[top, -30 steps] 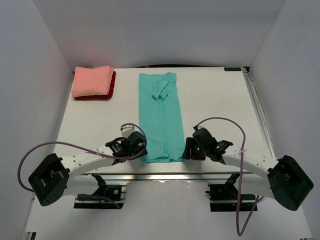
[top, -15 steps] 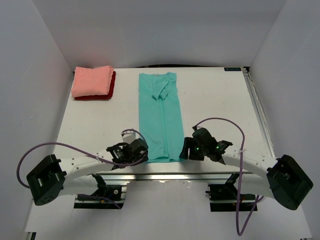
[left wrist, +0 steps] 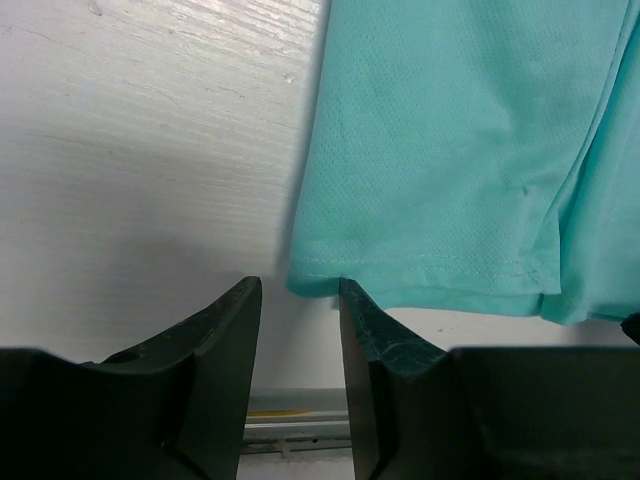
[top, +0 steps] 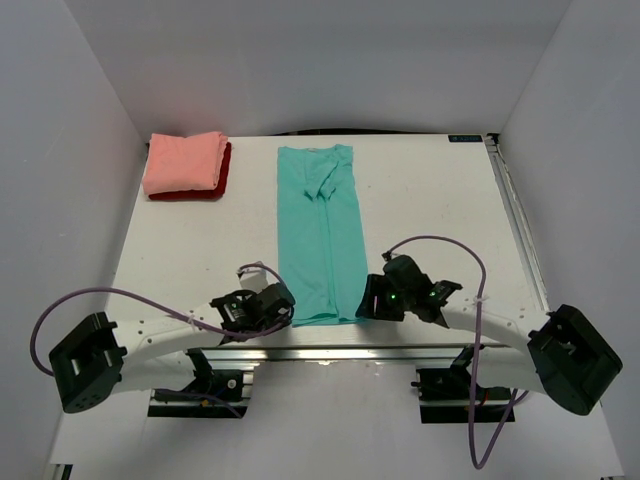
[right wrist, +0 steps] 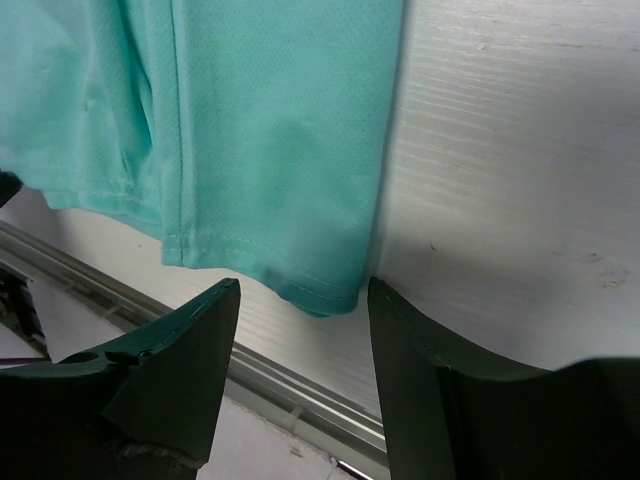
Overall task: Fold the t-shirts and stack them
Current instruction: Grab the bottom of the folded rectangular tshirt with both arms
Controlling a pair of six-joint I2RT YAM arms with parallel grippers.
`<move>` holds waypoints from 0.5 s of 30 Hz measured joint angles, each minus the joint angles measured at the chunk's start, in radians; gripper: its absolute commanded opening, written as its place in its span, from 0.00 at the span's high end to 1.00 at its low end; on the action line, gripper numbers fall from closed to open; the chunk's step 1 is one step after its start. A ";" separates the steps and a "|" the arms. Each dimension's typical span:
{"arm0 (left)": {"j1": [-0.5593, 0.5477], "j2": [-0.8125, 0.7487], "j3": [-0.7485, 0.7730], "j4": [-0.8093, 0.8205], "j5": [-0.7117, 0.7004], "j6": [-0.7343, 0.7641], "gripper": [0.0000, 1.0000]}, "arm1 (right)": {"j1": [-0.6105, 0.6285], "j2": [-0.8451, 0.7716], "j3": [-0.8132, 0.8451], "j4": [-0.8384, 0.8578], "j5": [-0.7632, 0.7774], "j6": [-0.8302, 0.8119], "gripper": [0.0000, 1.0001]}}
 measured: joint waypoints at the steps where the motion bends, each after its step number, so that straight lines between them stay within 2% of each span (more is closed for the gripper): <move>1: 0.000 0.001 0.000 0.000 -0.003 -0.001 0.55 | 0.000 0.006 0.000 0.010 -0.005 0.003 0.41; 13: 0.000 0.064 0.004 0.033 -0.024 -0.003 0.58 | 0.000 0.051 0.000 0.074 -0.039 0.009 0.49; 15: 0.000 0.075 0.010 0.037 -0.032 -0.003 0.62 | 0.001 0.058 0.000 0.082 -0.043 0.011 0.52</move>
